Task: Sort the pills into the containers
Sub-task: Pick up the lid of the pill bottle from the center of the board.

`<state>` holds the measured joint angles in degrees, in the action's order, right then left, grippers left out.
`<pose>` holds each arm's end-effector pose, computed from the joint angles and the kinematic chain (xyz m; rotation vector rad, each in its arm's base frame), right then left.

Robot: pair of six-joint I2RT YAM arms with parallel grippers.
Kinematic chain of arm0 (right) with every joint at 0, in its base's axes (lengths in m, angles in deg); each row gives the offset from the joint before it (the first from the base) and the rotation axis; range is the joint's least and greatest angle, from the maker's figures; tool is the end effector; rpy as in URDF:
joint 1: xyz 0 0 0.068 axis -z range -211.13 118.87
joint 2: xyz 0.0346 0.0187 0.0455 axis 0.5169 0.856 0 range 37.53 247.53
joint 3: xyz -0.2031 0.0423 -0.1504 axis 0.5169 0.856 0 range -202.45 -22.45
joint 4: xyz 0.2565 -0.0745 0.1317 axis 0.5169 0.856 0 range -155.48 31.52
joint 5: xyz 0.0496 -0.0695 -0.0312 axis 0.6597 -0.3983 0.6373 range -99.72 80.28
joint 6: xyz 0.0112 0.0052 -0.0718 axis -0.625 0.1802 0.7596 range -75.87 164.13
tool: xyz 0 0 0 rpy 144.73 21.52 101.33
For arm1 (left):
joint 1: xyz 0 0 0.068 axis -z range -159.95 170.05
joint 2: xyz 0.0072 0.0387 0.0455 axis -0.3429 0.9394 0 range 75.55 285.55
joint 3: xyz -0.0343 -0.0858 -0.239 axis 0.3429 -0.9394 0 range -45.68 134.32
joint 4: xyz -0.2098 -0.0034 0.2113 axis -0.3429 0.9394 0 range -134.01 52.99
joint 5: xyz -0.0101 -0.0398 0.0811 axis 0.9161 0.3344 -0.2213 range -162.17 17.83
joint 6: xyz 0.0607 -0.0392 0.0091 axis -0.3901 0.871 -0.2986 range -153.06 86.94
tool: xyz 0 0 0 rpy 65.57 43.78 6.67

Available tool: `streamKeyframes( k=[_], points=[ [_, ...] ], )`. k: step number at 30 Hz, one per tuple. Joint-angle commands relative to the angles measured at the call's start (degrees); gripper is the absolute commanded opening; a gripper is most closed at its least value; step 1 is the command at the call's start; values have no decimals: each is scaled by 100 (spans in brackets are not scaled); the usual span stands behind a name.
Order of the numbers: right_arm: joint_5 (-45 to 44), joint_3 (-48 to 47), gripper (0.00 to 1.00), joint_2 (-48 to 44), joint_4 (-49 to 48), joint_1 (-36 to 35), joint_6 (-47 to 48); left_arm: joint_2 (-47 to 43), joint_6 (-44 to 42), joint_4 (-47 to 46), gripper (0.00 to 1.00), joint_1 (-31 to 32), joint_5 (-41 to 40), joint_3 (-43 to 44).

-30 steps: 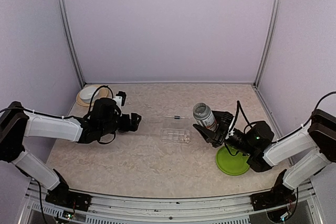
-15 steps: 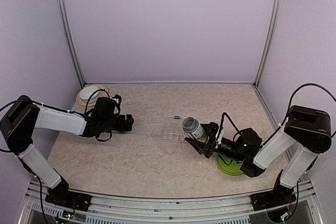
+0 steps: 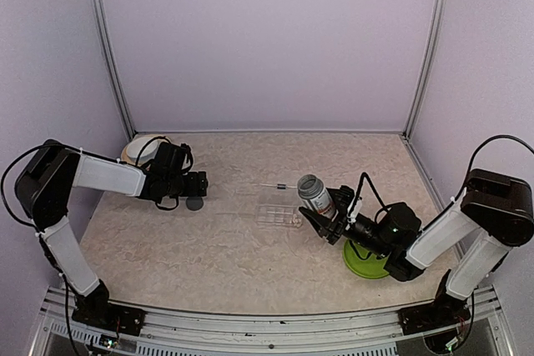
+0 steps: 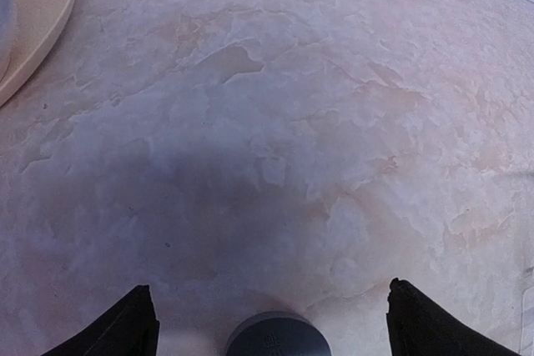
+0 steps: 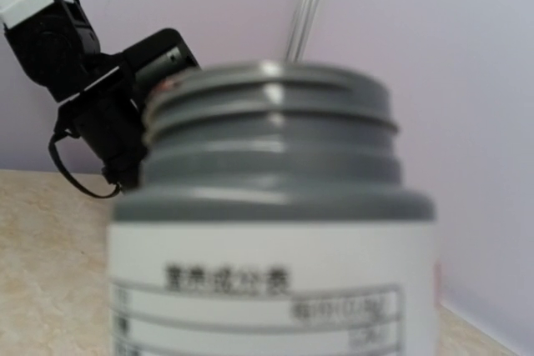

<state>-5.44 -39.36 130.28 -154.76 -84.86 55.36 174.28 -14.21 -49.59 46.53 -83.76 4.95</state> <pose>0.1678 0.2366 0.1312 -0.7888 1.1185 0.6755 0.3542 -0.1630 0.0964 0.0505 2.3000 -0.1743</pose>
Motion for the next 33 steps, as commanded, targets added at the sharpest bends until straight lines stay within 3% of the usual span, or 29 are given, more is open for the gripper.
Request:
streamKeyframes(
  k=[1, 4, 15, 24, 33],
  points=[
    [-199, 82, 0, -179, -1503, -47, 86, 261, -66, 315, 90, -27, 138, 265],
    [-251, 87, 0, -129, -1496, -47, 146, 327, -75, 356, 85, -17, 239, 262],
    [-363, 95, 0, -65, -1296, -45, 113, 361, -155, 567, 84, 287, -310, 163],
    [-395, 99, 0, -76, -1292, -53, 69, 419, -135, 683, 76, 404, -467, 200],
    [-378, 106, 0, -65, -1263, -50, 63, 382, -98, 717, 76, 468, -539, 97]
  ],
)
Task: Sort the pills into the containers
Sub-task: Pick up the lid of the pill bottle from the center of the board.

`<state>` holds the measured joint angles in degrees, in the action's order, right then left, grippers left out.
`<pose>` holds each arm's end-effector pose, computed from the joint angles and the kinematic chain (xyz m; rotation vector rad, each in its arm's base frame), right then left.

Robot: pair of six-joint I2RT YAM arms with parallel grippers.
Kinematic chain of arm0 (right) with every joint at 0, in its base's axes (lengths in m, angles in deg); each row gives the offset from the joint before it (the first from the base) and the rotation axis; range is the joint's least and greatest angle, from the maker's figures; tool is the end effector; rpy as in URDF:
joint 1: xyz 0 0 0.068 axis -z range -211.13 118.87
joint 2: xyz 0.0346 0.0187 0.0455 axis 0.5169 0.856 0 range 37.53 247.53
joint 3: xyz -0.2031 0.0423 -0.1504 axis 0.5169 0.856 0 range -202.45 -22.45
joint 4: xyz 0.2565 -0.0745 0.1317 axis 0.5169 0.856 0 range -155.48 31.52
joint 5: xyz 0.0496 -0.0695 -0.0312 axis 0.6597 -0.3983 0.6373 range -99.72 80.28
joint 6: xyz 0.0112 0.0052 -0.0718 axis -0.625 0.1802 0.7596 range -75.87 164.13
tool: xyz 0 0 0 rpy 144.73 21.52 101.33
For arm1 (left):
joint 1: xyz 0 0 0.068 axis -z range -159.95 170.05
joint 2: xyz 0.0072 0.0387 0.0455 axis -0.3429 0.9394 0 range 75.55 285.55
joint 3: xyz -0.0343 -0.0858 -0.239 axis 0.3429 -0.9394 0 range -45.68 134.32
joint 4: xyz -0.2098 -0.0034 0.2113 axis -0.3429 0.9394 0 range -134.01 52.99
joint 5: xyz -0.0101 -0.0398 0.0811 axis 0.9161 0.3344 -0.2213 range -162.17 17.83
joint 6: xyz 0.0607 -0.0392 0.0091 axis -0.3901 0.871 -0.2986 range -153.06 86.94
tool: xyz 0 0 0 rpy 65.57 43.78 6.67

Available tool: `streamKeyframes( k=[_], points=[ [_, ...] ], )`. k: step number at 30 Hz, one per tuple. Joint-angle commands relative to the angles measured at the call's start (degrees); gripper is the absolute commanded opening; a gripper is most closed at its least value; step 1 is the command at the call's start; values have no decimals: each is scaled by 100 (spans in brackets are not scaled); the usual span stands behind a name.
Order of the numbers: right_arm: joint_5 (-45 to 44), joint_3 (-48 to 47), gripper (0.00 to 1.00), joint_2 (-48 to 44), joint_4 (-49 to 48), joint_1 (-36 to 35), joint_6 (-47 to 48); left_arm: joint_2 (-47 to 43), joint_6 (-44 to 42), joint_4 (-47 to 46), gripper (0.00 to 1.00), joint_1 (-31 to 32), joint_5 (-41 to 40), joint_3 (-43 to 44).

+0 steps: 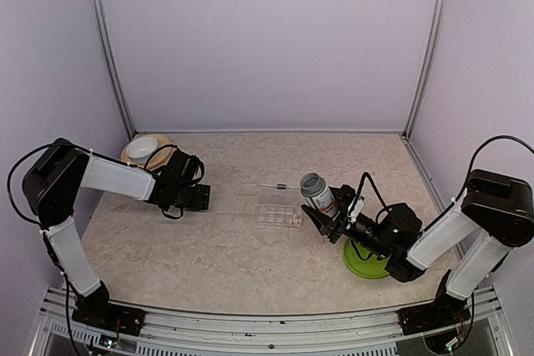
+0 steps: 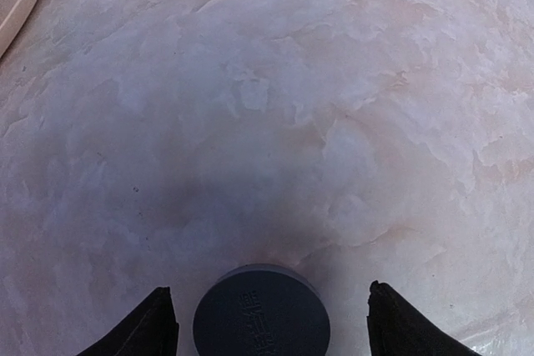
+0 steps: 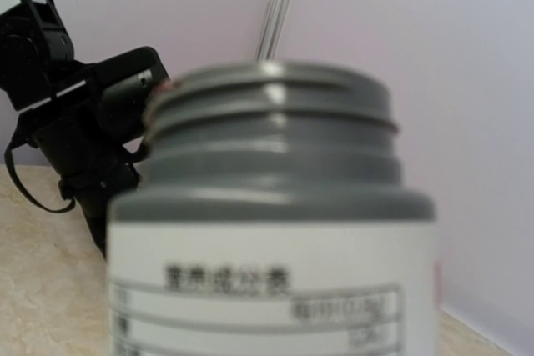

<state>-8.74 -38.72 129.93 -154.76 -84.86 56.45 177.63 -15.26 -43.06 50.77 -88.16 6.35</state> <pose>0.1692 0.2325 0.1300 -0.7580 1.1390 0.6208 0.3376 -0.1814 0.0733 0.1521 2.4101 -0.0421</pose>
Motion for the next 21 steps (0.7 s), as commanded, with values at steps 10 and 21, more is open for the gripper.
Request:
streamKeyframes(
  k=[10, 21],
  points=[
    [-36, 63, 0, -69, -1241, -58, -60, 92, 31, 55, 74, 55, -98, -86],
    [-2, 45, 0, -39, -1233, -57, -76, 138, 62, 11, 69, 52, -63, -132]
  ],
)
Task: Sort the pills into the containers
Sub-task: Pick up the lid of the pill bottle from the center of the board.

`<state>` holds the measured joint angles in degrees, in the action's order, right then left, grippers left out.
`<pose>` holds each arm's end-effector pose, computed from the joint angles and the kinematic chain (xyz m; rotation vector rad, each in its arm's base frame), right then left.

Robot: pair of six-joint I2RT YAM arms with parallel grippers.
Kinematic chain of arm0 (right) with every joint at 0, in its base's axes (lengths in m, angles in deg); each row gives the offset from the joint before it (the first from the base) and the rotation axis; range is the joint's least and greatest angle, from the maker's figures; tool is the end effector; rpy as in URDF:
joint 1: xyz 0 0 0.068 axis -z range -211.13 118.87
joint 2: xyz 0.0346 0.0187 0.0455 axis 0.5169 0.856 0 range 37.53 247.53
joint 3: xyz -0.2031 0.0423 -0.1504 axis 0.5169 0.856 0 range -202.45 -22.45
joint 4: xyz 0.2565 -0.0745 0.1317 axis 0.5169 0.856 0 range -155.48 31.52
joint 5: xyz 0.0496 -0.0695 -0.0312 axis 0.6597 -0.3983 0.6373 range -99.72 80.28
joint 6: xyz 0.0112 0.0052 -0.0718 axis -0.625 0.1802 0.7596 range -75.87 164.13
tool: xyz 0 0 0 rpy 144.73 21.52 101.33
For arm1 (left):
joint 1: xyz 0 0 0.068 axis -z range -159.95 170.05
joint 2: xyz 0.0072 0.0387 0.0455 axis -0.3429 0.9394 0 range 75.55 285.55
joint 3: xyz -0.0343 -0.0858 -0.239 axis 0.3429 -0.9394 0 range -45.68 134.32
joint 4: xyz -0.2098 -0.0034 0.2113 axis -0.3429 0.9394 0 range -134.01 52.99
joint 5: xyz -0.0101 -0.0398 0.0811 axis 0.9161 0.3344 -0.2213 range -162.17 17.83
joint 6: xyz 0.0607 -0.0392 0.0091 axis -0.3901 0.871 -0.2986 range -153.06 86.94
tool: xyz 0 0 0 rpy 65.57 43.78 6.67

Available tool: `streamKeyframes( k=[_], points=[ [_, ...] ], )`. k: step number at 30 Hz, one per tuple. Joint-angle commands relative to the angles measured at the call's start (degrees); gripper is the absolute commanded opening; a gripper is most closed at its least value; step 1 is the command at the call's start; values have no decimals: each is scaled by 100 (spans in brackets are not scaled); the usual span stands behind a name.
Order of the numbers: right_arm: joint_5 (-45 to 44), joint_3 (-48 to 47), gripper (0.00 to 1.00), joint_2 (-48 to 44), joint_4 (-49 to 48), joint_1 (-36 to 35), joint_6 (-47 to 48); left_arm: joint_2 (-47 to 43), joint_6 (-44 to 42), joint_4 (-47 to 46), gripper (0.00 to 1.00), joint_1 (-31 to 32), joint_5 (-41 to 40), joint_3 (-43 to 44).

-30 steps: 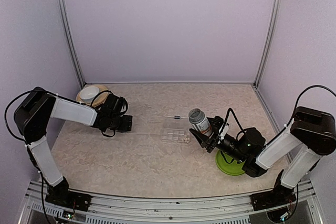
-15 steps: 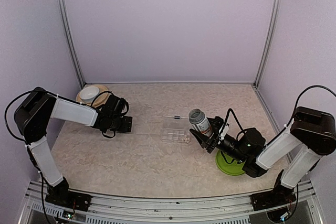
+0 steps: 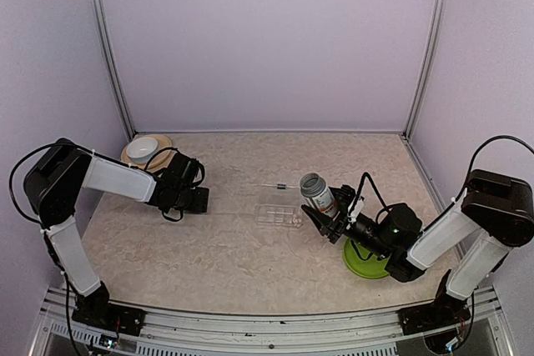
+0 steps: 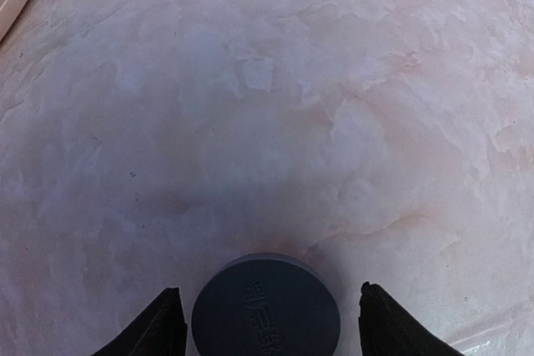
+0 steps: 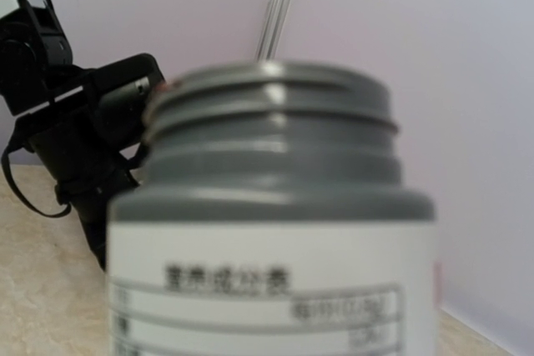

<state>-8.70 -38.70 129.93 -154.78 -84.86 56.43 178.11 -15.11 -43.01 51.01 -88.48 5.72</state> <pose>0.1691 0.2324 0.1299 -0.7584 1.1389 0.6215 0.3339 -0.1806 0.0669 0.1566 2.4261 -0.0279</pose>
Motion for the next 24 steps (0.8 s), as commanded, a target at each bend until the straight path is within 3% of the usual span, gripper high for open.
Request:
streamKeyframes(
  k=[1, 7, 16, 24],
  points=[
    [-3, 43, 0, -42, -1226, -50, -72, 101, 50, 13, 69, 27, -30, -69],
    [10, 26, 0, -18, -1213, -59, -86, 68, 45, -34, 64, 33, -38, -117],
    [40, 1, 0, 27, -1186, -64, -78, -83, 19, -38, 42, 33, 24, -138],
    [250, -88, 0, 93, -1045, -88, 6, -743, 72, 77, 38, 357, 497, -85]
  ],
)
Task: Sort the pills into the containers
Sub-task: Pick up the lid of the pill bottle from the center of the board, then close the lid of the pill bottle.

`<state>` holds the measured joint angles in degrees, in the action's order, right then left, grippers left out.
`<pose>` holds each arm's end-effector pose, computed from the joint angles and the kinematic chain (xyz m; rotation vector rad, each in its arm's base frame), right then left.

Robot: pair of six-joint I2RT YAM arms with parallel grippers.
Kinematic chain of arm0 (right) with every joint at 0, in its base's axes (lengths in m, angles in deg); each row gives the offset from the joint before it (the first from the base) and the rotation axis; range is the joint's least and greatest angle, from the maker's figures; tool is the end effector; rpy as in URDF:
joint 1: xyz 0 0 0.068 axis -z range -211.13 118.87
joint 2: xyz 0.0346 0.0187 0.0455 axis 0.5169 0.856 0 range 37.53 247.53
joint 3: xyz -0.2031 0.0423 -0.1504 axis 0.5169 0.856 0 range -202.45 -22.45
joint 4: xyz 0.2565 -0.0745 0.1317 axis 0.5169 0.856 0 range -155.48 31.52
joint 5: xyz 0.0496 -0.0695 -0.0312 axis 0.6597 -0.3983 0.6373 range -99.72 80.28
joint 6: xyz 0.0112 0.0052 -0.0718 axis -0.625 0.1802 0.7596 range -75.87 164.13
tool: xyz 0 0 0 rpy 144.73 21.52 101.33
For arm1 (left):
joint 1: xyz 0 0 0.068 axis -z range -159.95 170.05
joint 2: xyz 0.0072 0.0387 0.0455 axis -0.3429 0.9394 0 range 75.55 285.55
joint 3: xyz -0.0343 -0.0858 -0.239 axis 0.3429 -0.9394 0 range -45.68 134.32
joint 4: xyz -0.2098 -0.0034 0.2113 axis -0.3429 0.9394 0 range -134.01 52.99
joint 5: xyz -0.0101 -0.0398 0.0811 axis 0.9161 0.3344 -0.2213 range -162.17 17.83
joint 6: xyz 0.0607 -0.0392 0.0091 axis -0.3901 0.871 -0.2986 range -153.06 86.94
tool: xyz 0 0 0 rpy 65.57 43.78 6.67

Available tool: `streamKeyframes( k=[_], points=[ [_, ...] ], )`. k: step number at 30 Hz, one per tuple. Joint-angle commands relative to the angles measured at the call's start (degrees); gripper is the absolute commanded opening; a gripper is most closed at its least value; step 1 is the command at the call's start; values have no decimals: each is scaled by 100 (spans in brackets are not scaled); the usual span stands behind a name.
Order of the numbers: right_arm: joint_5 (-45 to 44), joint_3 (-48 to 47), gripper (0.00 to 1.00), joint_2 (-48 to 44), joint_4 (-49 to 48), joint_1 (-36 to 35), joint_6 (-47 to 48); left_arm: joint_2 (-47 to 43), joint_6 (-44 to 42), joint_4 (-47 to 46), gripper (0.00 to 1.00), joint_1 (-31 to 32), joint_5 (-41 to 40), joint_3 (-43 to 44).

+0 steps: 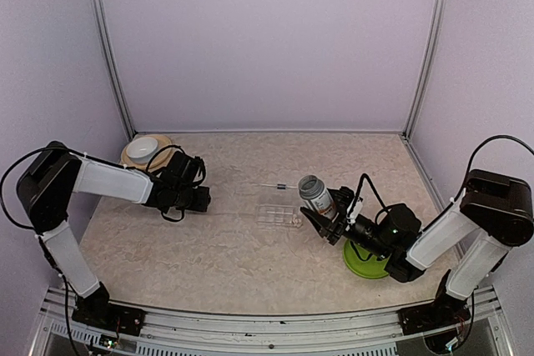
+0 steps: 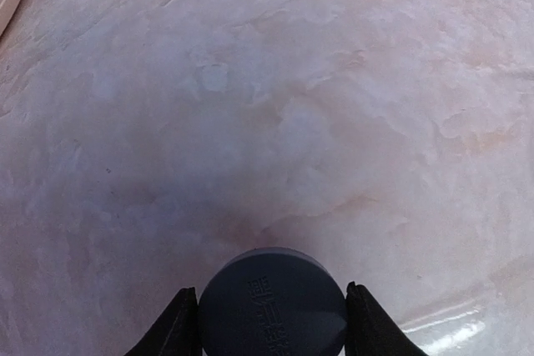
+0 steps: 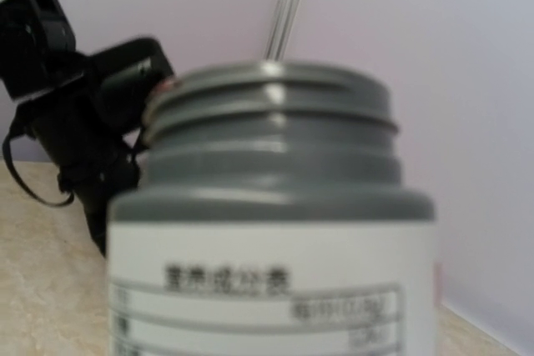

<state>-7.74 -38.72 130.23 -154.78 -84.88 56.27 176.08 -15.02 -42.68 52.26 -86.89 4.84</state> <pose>0.1683 0.2332 0.1286 -0.7724 1.1371 0.6345 0.3264 -0.1876 0.0740 0.1901 2.4209 -0.0777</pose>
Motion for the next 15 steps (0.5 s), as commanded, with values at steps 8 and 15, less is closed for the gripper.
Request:
streamKeyframes(
  k=[8, 15],
  points=[
    [231, -191, 0, 108, -813, -208, 260, -1403, 503, 274, 38, 1055, 591, 204],
    [301, -303, 0, 212, -751, -328, 422, -1834, 838, 259, 38, 1930, 503, 373]
  ],
)
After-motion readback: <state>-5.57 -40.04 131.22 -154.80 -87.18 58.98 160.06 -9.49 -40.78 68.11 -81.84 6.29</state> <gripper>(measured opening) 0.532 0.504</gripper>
